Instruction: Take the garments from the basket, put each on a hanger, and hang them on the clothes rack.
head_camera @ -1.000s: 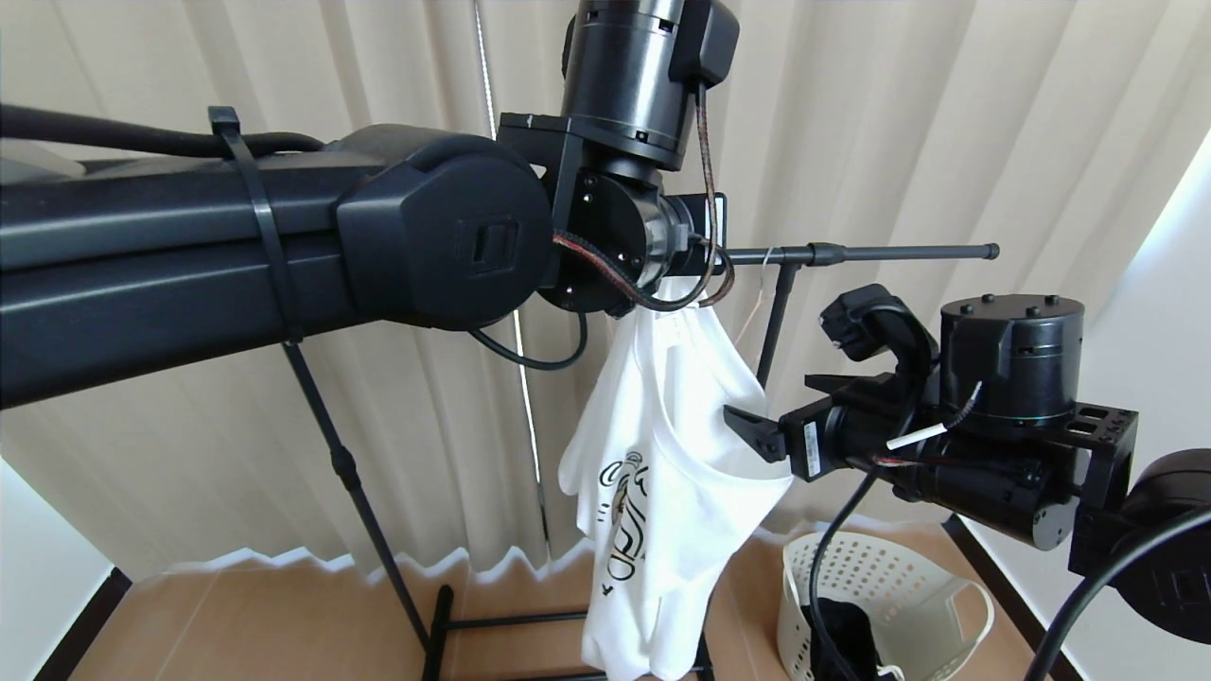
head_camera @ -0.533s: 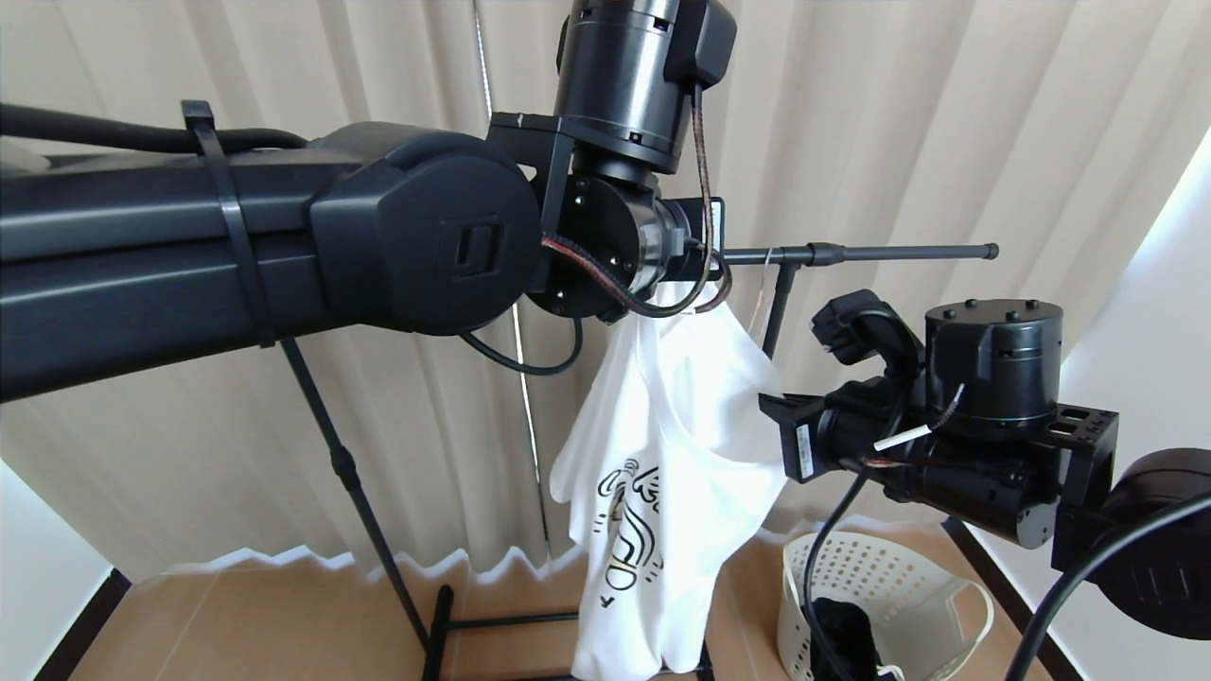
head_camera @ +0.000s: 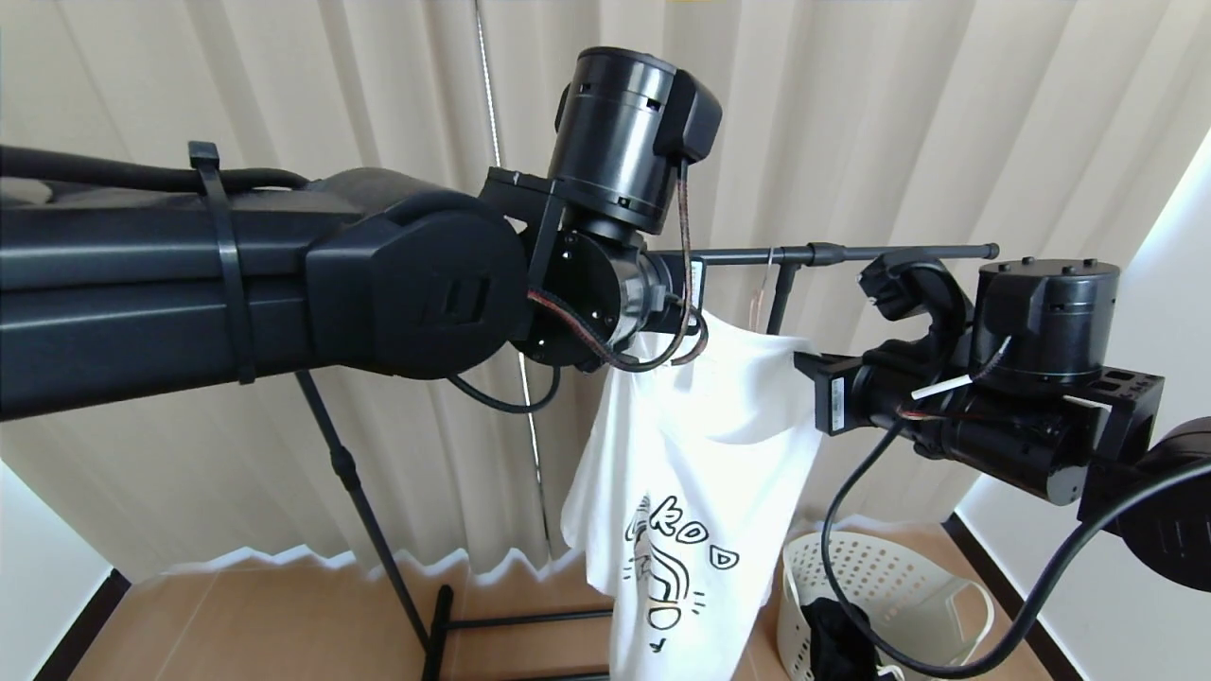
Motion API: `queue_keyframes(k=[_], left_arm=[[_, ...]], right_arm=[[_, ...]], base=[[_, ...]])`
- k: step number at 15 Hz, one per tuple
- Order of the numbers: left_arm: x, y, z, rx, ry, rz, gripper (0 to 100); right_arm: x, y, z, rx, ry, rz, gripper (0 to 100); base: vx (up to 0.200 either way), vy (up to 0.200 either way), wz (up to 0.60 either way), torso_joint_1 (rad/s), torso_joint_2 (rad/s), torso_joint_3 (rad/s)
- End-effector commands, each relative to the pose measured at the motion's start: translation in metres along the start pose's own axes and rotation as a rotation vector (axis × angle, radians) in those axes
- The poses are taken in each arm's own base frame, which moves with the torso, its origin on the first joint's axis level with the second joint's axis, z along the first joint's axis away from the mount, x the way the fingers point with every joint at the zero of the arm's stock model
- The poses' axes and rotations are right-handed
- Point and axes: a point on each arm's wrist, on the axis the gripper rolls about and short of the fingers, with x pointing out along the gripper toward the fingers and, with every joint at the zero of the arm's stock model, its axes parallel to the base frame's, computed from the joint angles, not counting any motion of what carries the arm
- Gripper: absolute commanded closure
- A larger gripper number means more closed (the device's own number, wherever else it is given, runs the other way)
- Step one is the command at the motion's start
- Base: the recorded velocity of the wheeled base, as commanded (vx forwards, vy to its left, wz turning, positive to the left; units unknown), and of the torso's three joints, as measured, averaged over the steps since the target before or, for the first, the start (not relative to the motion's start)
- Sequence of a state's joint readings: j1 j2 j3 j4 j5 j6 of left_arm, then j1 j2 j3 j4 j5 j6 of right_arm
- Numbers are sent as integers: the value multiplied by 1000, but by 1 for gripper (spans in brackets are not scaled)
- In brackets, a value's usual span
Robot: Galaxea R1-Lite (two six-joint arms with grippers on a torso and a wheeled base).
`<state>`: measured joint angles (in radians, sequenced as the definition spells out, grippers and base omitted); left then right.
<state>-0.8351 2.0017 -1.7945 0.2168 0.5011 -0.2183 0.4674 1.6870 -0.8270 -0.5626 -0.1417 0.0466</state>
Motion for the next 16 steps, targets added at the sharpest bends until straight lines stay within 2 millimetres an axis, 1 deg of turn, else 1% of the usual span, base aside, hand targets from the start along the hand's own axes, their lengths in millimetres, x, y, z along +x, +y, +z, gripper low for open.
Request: queue_keyframes(k=[1,5,6,7,12,15,16], left_arm=[[-4,8,-16,33,57,13,100],[-1,12,-44,94,144,30,100],[-1,12,-45,97,149,31,100],[0,12,-48,101,158,31,0],[0,12,-49,98,161,29,0],[0,12,-48,88,170,-20,0],[-4,15,-45,76,174,-67,0]], right_arm=[[-6,-4,8,7,-30,-9,100],[-6,-6,8,7,-31,-22,100],[-6,-6,8,7,-31,-22,100],[-6,-6,7,7,-28,-25,100],[-10,-29,6,-28,-22,-95,100],[-22,-39,1,-88,-13,-108,100],[-26,-45,-1,-118,-7,-88,100]], base=[[0,0,0,0,0,0],[0,0,0,0,0,0],[0,0,0,0,0,0],[0,0,0,0,0,0],[0,0,0,0,0,0],[0,0,0,0,0,0],[0,0,0,0,0,0]])
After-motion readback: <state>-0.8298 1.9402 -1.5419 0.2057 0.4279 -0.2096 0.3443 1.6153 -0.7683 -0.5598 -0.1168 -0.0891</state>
